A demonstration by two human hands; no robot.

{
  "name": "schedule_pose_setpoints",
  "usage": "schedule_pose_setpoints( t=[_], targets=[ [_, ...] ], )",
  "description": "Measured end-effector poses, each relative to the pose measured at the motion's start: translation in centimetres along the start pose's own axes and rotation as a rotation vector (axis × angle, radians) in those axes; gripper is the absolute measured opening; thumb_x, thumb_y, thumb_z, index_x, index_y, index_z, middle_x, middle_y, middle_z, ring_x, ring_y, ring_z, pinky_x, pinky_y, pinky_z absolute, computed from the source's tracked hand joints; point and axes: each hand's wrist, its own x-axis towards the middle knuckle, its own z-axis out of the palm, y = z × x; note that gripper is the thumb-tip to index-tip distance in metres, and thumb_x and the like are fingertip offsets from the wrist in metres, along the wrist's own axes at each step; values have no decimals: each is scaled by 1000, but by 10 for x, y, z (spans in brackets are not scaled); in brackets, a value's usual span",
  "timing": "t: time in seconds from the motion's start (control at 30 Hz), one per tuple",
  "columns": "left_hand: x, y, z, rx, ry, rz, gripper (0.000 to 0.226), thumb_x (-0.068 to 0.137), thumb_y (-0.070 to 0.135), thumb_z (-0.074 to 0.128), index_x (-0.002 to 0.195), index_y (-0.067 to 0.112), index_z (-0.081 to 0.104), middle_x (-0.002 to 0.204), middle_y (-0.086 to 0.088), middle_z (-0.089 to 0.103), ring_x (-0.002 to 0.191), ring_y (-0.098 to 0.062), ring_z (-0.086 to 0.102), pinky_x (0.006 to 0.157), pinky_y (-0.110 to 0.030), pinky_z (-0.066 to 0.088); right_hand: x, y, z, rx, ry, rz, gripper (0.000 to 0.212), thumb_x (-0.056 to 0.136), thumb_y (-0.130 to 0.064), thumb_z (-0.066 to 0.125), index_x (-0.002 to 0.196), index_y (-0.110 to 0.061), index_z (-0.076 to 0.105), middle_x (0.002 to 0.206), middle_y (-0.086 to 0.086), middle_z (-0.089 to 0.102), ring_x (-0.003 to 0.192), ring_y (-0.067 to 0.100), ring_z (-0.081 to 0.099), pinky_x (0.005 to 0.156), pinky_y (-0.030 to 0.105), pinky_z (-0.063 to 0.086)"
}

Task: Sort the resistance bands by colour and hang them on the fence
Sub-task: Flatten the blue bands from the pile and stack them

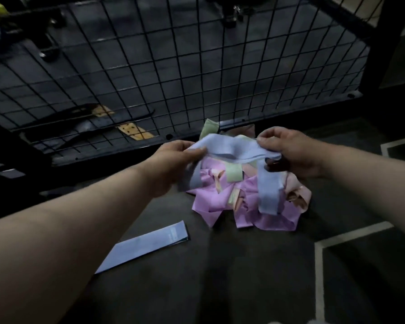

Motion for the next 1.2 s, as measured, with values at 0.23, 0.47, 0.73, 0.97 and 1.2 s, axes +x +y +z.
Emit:
schedule_pose_setpoints(
  t=[0.23,0.47,0.73,0.97,1.2],
  targets=[
    [-95,11,-71,344,-40,-24,22,82,26,78,100,16,71,78,1,74,67,-11,68,59,-24,54,-55,-95,64,220,-336,78,29,92,-10,52,119,-9,63,106,9,68,92,20,69,76,32,60],
    [-202,37,-136,455,-144,-91,22,83,25,78,97,9,72,97,-16,74,82,-24,69,76,-37,55,-121,-126,130,25,-345,-13,14,92,-8,57,106,-8,60,85,4,63,74,11,63,63,21,50],
    [-288,18,-195,325,12,-19,28,75,17,78,96,0,72,89,-15,74,74,-24,69,63,-30,55,-181,-117,178,56,-117,-193,20,102,-20,52,110,-8,65,97,7,72,84,17,68,65,25,53],
    [-288,-5,-219,-72,419,110,34,65,26,77,92,6,70,77,-11,59,62,-16,55,56,-24,47,-186,-109,184,175,51,-239,10,100,-8,54,106,-11,61,93,9,72,74,16,73,76,33,59],
    [-273,-9,-221,14,549,147,10,90,17,70,85,11,64,75,-11,61,59,-18,61,59,-27,56,-181,-99,211,-68,17,-191,10,101,-5,50,102,-9,59,97,14,70,73,16,72,62,27,58]
  ],
)
